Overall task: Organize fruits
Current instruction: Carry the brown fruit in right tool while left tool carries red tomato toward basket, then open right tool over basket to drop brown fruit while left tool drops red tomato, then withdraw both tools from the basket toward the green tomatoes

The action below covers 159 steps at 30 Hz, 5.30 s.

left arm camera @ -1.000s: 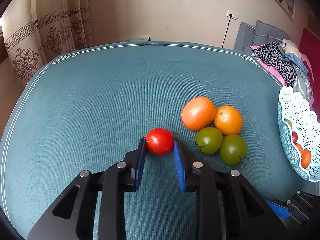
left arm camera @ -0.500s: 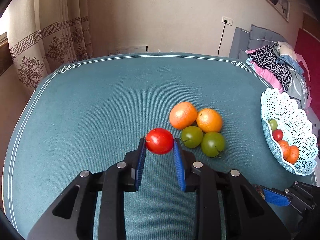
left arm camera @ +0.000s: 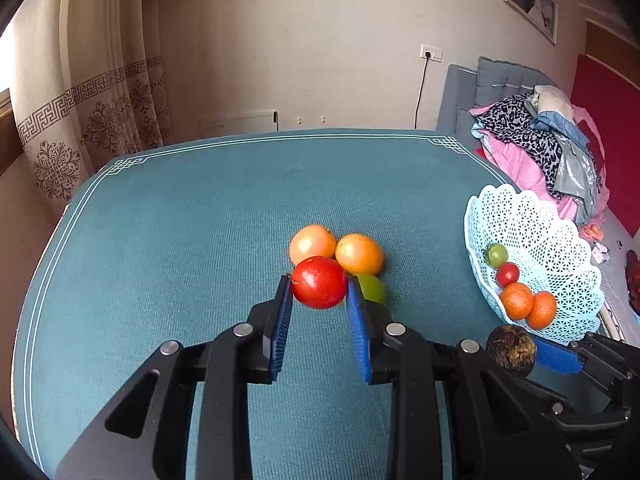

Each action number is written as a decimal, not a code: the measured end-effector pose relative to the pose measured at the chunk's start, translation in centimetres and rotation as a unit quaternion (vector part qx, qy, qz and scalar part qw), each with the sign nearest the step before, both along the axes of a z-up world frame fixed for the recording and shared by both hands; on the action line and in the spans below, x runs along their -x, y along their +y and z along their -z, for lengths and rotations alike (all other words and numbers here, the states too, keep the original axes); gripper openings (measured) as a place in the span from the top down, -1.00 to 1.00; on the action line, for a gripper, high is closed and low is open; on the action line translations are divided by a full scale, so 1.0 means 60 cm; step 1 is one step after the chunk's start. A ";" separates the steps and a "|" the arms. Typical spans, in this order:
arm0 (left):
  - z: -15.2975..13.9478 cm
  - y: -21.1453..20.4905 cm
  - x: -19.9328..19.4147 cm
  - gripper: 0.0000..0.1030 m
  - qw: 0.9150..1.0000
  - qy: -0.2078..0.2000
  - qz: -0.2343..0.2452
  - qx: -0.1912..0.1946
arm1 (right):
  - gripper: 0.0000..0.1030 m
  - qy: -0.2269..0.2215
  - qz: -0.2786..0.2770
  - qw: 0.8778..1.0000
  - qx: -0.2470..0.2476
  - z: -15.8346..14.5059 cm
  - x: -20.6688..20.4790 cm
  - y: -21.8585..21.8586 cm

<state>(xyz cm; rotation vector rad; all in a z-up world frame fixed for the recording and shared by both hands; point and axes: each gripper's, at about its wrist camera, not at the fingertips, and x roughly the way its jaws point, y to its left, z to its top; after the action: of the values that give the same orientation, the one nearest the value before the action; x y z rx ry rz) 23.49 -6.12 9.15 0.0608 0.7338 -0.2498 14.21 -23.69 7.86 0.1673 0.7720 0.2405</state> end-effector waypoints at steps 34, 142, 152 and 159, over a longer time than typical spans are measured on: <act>-0.024 -0.158 0.065 0.45 0.996 -0.018 0.079 -0.024 | 0.21 -0.013 0.155 0.988 0.004 0.005 0.032 -0.204; 0.040 0.051 -0.049 -0.67 0.995 0.015 -0.094 -0.023 | -0.04 -0.047 -0.005 0.998 0.034 -0.017 -0.019 0.034; 0.046 0.086 -0.059 -0.70 0.992 0.013 -0.118 -0.030 | -0.04 -0.020 -0.055 0.997 0.056 0.018 -0.104 0.124; 0.052 0.096 -0.057 -0.77 0.991 0.013 -0.129 -0.028 | -0.03 -0.005 -0.057 0.996 0.072 0.045 -0.151 0.150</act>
<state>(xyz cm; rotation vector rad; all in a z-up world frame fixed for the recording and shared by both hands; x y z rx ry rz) 26.91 -0.39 6.05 0.0152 0.7666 0.0164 23.28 -14.71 5.16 -0.0154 0.7863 0.2922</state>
